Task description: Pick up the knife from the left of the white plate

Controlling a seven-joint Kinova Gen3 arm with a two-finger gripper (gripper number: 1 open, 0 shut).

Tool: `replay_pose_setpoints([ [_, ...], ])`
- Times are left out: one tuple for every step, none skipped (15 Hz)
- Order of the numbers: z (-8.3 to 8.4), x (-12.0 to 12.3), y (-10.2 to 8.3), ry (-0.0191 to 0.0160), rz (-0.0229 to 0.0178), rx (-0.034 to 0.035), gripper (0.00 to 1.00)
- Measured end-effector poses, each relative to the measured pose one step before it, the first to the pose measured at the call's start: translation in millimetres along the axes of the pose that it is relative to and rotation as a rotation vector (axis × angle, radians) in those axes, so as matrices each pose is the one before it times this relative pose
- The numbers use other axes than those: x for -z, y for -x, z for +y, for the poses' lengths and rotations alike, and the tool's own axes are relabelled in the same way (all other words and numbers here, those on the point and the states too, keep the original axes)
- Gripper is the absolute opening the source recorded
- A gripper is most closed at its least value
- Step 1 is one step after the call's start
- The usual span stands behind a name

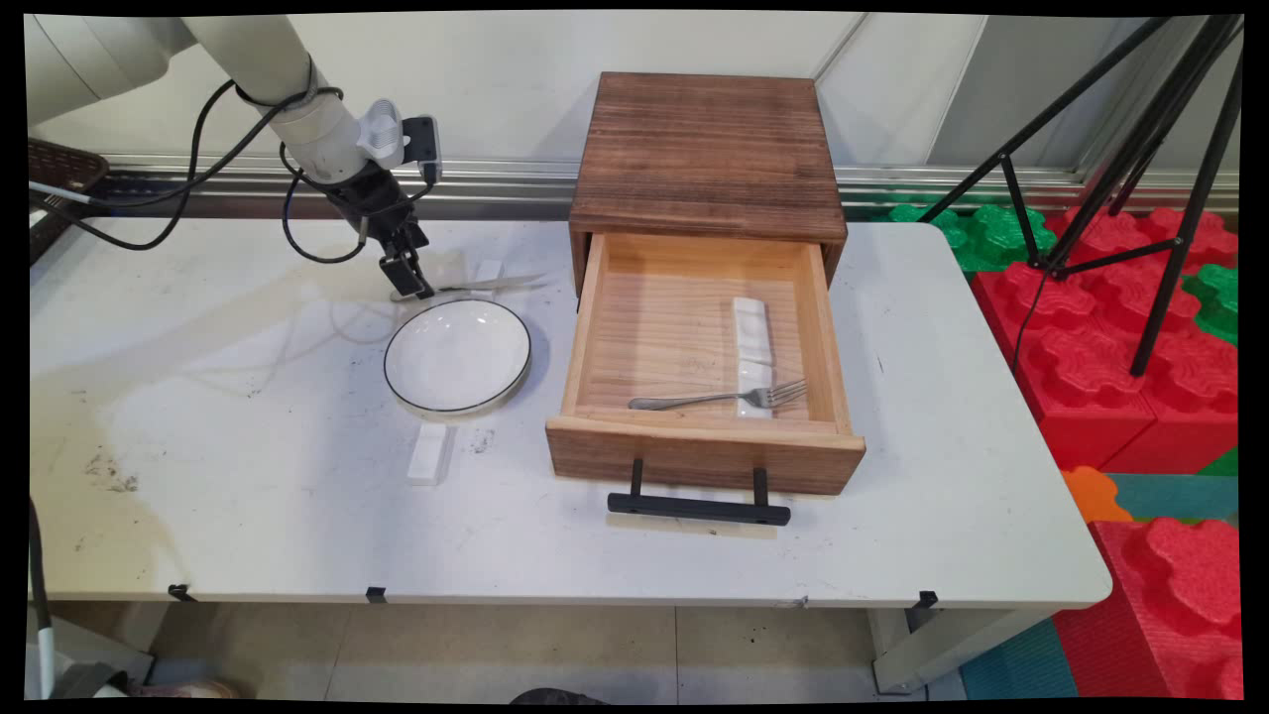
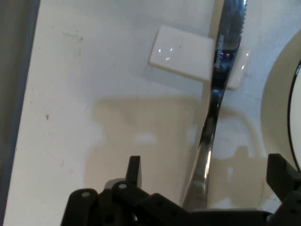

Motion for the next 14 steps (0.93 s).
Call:
replay_pose_setpoints([
  [-1.53, -1.53, 1.02, 0.00150, -0.00249, 0.00139, 1.00],
  [-0.92, -1.22, 0.45, 0.00168, -0.00124, 0.00009, 1.00],
  [-1.15, -1.70, 0.38, 0.00286, -0.00122, -0.00009, 1.00],
  [-0.74, -1.22, -0.11, 0.00234, 0.00034, -0.00032, 1.00],
  [-1.11, -1.89, -0.42, 0.00348, 0.00083, -0.00109, 1.00],
  [-0.60, -1.33, -0.32, 0.00352, 0.00117, -0.00080, 1.00],
  [-0.79, -1.92, -0.67, 0.00527, 0.00234, -0.00131, 1.00],
  [-0.52, -1.15, -0.42, 0.00359, 0.00193, -0.00058, 1.00],
  [-0.79, -1.72, -0.45, 0.00486, 0.00191, -0.00062, 1.00],
  [-0.53, -1.03, -0.16, 0.00328, 0.00131, -0.00054, 1.00],
  [-0.75, -1.41, -0.04, 0.00459, 0.00181, -0.00060, 1.00],
  [-0.52, -0.88, -0.03, 0.00318, 0.00143, -0.00084, 1.00],
  [-0.74, -1.30, -0.04, 0.00480, 0.00222, -0.00163, 1.00],
  [-0.50, -0.87, 0.01, 0.00309, 0.00146, -0.00078, 1.00],
])
